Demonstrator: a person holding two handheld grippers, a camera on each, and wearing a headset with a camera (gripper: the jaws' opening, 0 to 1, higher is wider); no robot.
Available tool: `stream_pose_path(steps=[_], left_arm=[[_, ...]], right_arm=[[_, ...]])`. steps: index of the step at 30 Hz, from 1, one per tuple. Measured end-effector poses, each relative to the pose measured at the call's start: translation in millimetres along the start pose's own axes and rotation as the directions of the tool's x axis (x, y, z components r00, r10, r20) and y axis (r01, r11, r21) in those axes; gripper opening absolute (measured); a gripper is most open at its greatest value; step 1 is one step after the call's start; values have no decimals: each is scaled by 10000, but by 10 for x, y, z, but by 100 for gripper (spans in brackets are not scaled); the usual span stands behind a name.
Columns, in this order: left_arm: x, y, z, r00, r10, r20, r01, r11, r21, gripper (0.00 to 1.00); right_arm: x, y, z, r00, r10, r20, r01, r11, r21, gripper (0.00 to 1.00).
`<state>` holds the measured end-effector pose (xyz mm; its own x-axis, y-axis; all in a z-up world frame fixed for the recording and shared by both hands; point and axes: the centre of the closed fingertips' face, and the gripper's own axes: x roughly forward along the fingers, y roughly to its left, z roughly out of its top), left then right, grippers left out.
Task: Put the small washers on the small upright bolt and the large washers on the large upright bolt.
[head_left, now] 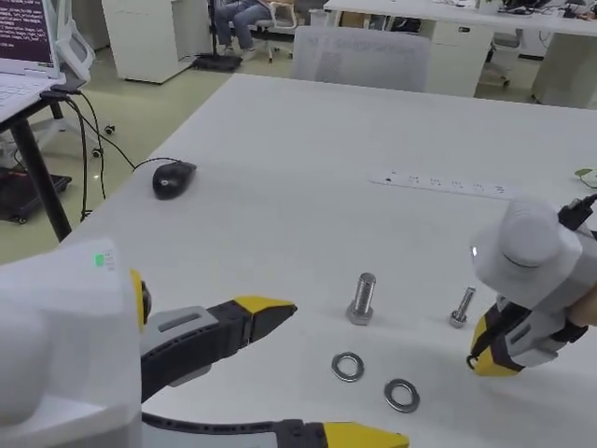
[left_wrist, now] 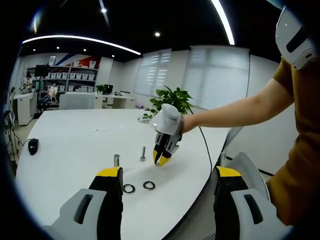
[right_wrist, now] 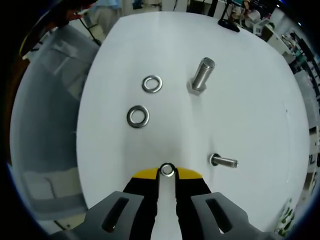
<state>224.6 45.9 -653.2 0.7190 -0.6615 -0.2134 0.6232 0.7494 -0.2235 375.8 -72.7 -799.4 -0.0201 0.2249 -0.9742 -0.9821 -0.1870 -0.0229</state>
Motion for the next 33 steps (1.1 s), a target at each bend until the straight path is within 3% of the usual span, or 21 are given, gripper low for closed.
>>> stream_pose_path(steps=[16,33], left_arm=[[45,20,-22,9999,-150,-71,150,9999,-24,73],[43,66,-21,9999,-104,-39,103,9999,-78,73]], right_arm=[[-225,-254,12,9980,-622,138,615,9971,446,12],[-374,-492,75,9949,-977,246,965,9943,459,12]])
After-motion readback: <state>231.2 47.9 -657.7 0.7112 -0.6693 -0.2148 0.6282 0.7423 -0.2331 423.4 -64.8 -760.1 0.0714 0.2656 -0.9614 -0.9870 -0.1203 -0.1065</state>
